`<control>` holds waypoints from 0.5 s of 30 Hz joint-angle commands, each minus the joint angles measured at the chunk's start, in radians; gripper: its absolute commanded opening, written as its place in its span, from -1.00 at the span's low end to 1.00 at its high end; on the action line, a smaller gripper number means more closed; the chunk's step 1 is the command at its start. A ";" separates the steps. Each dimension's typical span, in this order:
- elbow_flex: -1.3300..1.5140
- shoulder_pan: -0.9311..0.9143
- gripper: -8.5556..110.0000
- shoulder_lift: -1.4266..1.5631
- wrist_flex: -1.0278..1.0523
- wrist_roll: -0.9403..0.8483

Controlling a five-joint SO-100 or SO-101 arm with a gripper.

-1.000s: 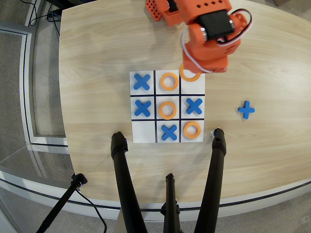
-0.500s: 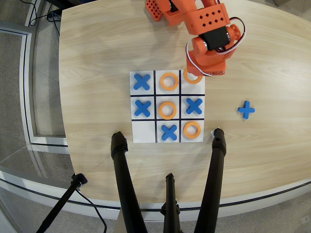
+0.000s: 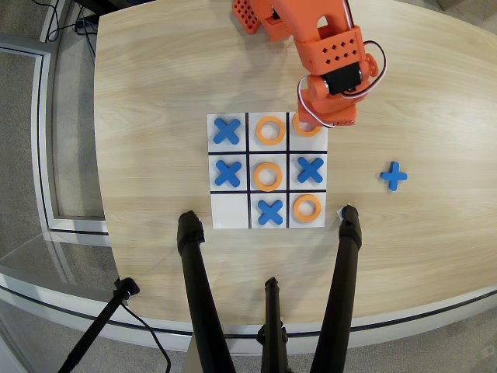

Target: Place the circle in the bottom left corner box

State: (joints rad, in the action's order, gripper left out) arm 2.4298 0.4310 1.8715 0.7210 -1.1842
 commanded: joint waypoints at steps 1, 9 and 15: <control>-0.021 0.003 -0.86 -0.014 -0.021 -0.008; -0.054 -0.009 -0.86 -0.078 -0.063 -0.008; -0.057 -0.020 -0.86 -0.084 -0.063 -0.018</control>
State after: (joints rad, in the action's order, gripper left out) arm 2.3884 0.4249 1.7917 0.6581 -1.1904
